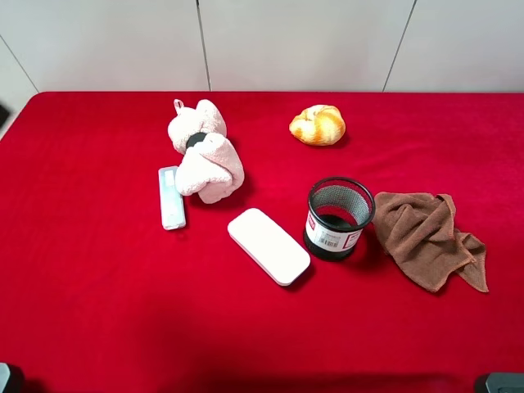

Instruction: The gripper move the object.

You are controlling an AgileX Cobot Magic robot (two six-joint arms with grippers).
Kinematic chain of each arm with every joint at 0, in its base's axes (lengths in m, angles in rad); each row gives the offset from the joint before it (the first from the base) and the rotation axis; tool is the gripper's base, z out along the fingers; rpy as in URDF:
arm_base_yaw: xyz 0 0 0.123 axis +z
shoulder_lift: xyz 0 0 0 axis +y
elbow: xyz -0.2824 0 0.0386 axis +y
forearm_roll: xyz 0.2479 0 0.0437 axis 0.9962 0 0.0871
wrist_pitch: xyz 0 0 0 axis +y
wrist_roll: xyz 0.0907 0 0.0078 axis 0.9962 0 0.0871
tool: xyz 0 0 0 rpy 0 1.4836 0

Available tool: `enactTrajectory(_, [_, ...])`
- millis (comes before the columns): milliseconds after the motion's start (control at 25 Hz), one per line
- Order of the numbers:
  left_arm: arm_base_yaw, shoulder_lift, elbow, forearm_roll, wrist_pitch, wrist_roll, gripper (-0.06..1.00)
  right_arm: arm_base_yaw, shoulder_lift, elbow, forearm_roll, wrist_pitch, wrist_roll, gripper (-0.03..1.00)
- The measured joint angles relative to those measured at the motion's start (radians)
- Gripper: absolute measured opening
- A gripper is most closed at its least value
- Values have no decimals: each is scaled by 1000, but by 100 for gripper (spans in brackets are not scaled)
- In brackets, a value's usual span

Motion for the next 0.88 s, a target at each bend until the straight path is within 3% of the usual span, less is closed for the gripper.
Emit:
enactTrajectory(200, [0, -196, 65, 0, 47, -1, 96, 0, 0, 0, 0, 0, 0, 69])
enactTrajectory(680, [0, -537, 190, 7, 47, -2, 96, 0, 0, 0, 0, 0, 0, 69])
enactTrajectory(880, [51, -586, 289, 6, 47, -102, 96, 0, 0, 0, 0, 0, 0, 69])
